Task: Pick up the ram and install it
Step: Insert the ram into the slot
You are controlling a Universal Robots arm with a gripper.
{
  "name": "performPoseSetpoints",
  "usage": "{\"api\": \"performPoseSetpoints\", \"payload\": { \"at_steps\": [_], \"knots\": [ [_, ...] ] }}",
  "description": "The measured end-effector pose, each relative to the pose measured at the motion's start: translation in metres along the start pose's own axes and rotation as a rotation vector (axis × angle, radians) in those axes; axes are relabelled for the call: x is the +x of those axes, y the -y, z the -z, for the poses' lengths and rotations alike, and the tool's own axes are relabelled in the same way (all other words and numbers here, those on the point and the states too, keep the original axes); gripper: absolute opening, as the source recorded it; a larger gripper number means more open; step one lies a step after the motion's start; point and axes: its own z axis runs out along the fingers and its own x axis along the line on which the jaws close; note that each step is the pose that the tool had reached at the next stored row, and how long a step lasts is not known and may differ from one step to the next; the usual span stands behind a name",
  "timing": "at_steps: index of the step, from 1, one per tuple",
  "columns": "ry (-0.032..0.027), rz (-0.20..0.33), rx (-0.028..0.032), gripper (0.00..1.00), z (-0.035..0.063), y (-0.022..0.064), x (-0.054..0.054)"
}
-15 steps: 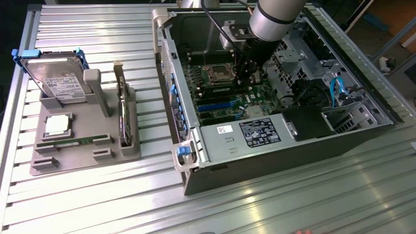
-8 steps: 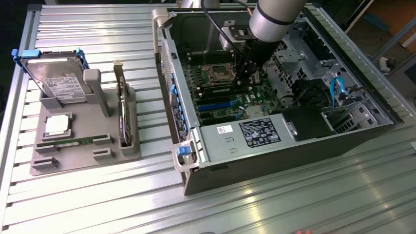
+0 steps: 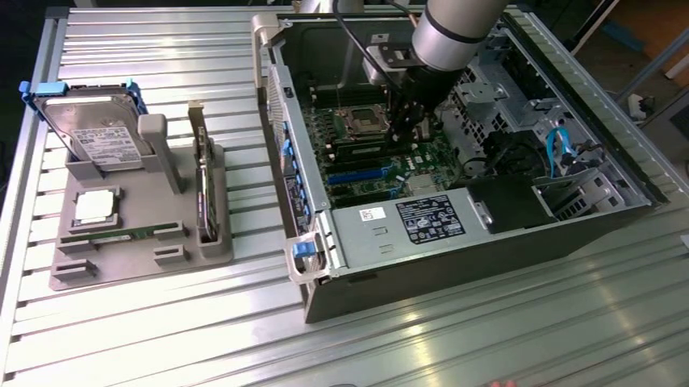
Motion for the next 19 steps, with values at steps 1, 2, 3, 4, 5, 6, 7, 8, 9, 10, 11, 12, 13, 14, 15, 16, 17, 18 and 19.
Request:
{"api": "performPoseSetpoints", "payload": {
  "at_steps": [1, 2, 3, 4, 5, 6, 7, 8, 9, 10, 11, 12, 13, 14, 15, 16, 17, 18, 19],
  "knots": [
    [-0.0003, 0.000, -0.0001, 0.12, -0.0001, 0.0000, 0.0000],
    [-0.0004, 0.000, -0.0001, 0.12, -0.0004, 0.0000, 0.0001],
    [-0.0003, 0.000, -0.0001, 0.12, -0.0005, 0.0000, 0.0001],
    [-0.0002, 0.000, -0.0001, 0.12, -0.0006, 0.0000, 0.0001],
    [-0.0002, 0.000, 0.0000, 0.12, -0.0006, 0.0000, 0.0000],
    [-0.0002, 0.000, 0.0000, 0.12, -0.0006, 0.0000, 0.0000],
    [-0.0002, 0.000, -0.0001, 0.12, -0.0006, 0.0000, 0.0001],
    [-0.0003, 0.000, -0.0001, 0.12, -0.0006, 0.0000, 0.0001],
    [-0.0002, 0.000, -0.0001, 0.12, -0.0006, 0.0000, 0.0001],
    [-0.0002, 0.000, 0.0000, 0.12, -0.0006, 0.0000, 0.0000],
    [-0.0002, 0.000, 0.0000, 0.12, -0.0006, 0.0000, 0.0000],
    [-0.0003, 0.000, -0.0001, 0.12, -0.0006, 0.0000, 0.0001],
    [-0.0002, 0.000, -0.0001, 0.12, -0.0006, 0.0000, 0.0001],
    [-0.0001, 0.000, 0.0000, 0.12, -0.0006, 0.0000, 0.0001],
    [0.0001, 0.000, 0.0000, 0.12, -0.0007, 0.0000, 0.0002],
    [0.0001, 0.000, 0.0000, 0.13, -0.0007, 0.0000, 0.0002],
    [-0.0001, 0.000, 0.0000, 0.19, -0.0006, 0.0000, 0.0003],
    [-0.0002, 0.000, 0.0000, 0.19, -0.0006, 0.0000, 0.0003],
    [-0.0002, 0.000, 0.0000, 0.26, -0.0006, 0.0000, 0.0003]
  ]
}}
